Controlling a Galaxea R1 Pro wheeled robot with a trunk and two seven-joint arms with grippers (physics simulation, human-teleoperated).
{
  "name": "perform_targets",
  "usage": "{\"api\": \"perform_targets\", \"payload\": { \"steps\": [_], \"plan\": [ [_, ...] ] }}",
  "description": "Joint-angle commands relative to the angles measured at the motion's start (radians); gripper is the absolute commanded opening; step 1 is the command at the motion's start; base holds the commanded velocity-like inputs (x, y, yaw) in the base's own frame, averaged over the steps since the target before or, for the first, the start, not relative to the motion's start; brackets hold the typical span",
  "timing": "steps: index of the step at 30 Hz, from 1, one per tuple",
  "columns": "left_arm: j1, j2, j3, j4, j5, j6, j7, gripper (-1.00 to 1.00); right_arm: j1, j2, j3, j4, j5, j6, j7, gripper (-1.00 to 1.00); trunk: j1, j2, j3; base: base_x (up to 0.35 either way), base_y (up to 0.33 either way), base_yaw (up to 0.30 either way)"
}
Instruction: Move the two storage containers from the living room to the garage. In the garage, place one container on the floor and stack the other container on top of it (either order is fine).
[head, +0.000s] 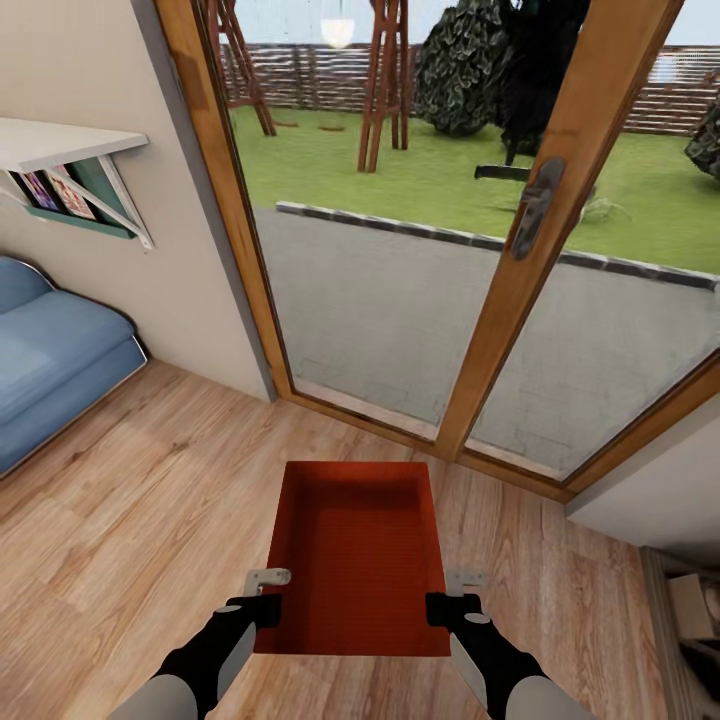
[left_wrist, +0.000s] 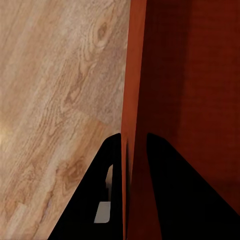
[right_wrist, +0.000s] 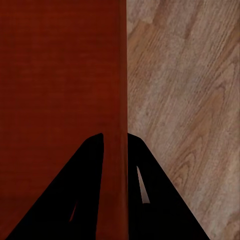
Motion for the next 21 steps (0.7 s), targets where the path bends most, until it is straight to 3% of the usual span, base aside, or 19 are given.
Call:
{"api": "perform_targets", "payload": {
  "steps": [1,21],
  "plan": [
    [0.0,0.005,-0.004,0.001,-0.003,0.007,0.009,-1.0,-0.001,-0.019,-0.017,-0.014,0.019,0.003,0.0,-1.0,0.0,-0.002,-0.001,0.0,0.0,0.0],
    [0.0,0.005,-0.004,-0.002,-0.004,0.007,0.011,-1.0,-0.001,-0.019,-0.017,-0.015,0.019,-0.008,0.002,-1.0,0.0,-0.002,-0.001,0.0,0.0,0.0]
  ]
}}
